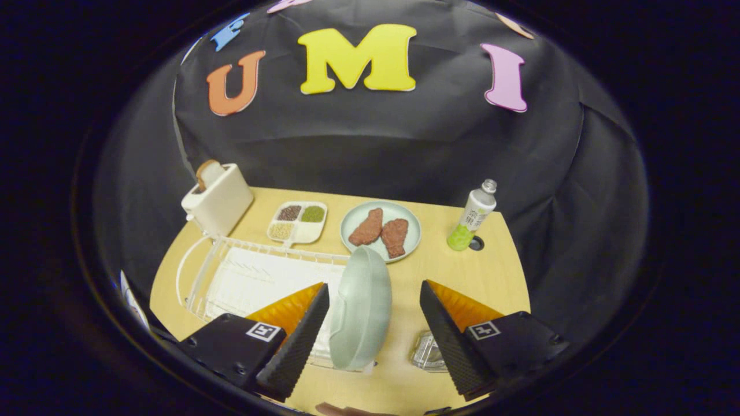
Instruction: Take the plate from the dish rack, then take the spoon from the basket and place it into the plate.
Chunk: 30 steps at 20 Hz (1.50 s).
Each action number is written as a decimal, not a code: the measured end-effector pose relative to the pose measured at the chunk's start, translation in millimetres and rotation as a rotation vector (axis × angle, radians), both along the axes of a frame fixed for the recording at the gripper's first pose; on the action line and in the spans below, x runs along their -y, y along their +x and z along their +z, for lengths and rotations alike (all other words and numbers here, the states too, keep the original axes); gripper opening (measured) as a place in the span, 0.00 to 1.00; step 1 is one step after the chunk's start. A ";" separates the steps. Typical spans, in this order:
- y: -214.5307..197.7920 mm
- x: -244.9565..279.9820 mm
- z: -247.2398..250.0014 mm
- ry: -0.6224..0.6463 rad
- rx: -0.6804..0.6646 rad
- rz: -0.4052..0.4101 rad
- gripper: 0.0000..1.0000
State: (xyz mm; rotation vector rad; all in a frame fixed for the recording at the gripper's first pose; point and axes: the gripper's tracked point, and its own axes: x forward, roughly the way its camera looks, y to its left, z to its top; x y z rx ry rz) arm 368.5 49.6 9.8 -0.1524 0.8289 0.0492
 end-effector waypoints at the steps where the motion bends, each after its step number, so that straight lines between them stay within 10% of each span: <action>1: 5.6 1.8 -2.9 -0.028 -0.009 -0.019 1.00; 5: 8.1 11.2 -10.2 -0.146 -0.096 -0.097 0.86; 12: 12.5 9.7 -6.2 -0.244 -0.136 -0.154 0.22; 24: 0.6 4.9 49.4 -0.567 0.029 -0.283 0.08; 30: -44.9 -10.9 67.6 -0.453 0.093 -0.201 0.08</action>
